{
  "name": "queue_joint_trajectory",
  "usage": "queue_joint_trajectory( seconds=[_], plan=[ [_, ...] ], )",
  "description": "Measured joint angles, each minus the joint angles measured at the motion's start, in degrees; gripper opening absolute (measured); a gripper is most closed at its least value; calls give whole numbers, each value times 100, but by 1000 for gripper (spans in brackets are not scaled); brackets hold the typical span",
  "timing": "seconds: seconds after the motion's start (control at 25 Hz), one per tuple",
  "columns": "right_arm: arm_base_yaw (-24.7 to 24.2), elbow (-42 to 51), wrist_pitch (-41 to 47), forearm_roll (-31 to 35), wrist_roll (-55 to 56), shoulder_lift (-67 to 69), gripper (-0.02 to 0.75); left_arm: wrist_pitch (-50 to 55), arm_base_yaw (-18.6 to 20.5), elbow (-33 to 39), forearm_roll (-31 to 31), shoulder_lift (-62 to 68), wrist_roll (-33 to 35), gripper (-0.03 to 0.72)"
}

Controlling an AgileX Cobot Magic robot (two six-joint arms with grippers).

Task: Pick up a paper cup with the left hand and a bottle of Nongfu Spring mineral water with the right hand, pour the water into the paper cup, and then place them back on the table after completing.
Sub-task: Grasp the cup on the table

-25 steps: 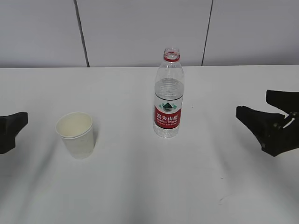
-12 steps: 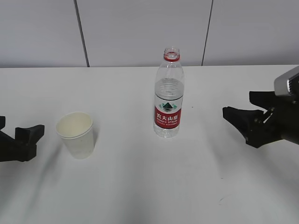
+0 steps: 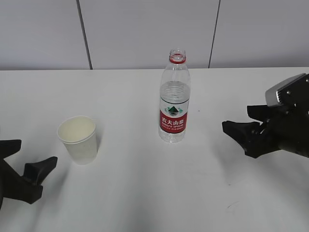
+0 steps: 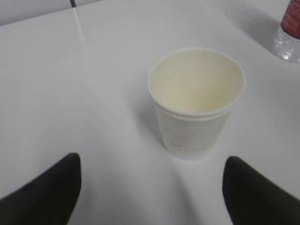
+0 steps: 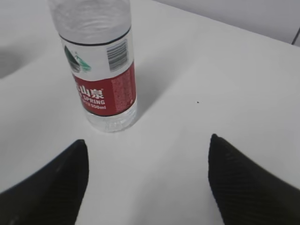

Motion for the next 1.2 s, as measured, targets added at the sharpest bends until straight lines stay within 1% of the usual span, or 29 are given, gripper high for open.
queue_joint_trajectory(
  seconds=[0.2,0.36,0.44,0.56,0.64,0.76,1.2],
  plan=[
    [0,0,-268,-316,10,50,587,-926,0,130,423,666,0,563],
    [0,-47,-480,-369,10,50,587,-1751,0,130,447,1497,0,563],
    [0,-72,-529,-369,10,50,587,-1995,0,109,447,2015,0,563],
    [0,-93,-582,-369,10,50,587,-2021,0,-61,498,2662,0,555],
    [0,-93,-582,-381,10,50,587,-2087,0,-199,661,2901,0,547],
    [0,-93,-582,-403,10,50,587,-2093,0,-381,844,2987,0,542],
    [0,-93,-591,-437,22,50,587,-2081,0,-1021,862,2991,0,534]
  ],
)
